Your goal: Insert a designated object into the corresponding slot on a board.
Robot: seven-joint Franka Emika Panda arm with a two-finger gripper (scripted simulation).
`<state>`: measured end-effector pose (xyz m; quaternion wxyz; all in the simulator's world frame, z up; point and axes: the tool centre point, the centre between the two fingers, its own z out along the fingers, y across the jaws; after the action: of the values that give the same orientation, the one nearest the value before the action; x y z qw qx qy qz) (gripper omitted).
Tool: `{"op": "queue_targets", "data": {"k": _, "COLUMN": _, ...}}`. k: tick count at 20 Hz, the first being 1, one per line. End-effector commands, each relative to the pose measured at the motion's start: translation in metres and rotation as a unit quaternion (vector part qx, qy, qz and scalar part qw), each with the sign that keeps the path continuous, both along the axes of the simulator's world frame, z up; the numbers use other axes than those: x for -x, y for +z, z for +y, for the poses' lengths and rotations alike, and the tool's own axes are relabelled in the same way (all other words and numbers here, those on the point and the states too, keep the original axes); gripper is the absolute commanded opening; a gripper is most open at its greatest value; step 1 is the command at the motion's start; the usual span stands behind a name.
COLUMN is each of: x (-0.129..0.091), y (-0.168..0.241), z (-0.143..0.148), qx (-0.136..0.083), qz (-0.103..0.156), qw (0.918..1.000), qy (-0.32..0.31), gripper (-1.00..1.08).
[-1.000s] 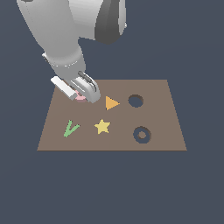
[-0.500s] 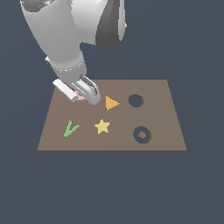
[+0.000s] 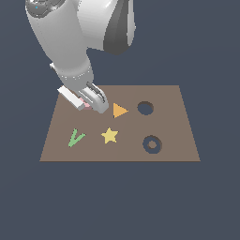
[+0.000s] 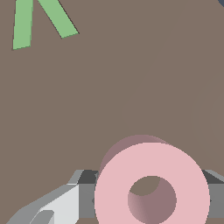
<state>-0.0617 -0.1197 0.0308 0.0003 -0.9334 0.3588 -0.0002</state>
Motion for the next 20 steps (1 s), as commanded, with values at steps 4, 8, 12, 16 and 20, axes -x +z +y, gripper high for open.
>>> {"op": "queue_targets", "data": {"k": 4, "x": 0.0, "y": 0.0, "z": 0.0, "qx": 0.0, "qz": 0.0, "qw": 1.0, "qy": 0.0, "gripper": -1.0}}
{"op": "queue_targets", "data": {"k": 8, "x": -0.001, "y": 0.0, "z": -0.001, "qx": 0.0, "qz": 0.0, "qw": 1.0, "qy": 0.003, "gripper": -1.0}}
{"op": "queue_targets", "data": {"k": 12, "x": -0.004, "y": 0.0, "z": -0.003, "qx": 0.0, "qz": 0.0, "qw": 0.9998, "qy": 0.018, "gripper": -1.0}}
{"op": "queue_targets", "data": {"k": 16, "x": -0.011, "y": 0.001, "z": -0.006, "qx": 0.0, "qz": 0.0, "qw": 0.999, "qy": 0.044, "gripper": -1.0}}
{"op": "queue_targets", "data": {"k": 20, "x": -0.021, "y": 0.001, "z": -0.01, "qx": 0.0, "qz": 0.0, "qw": 0.9965, "qy": 0.083, "gripper": -1.0}}
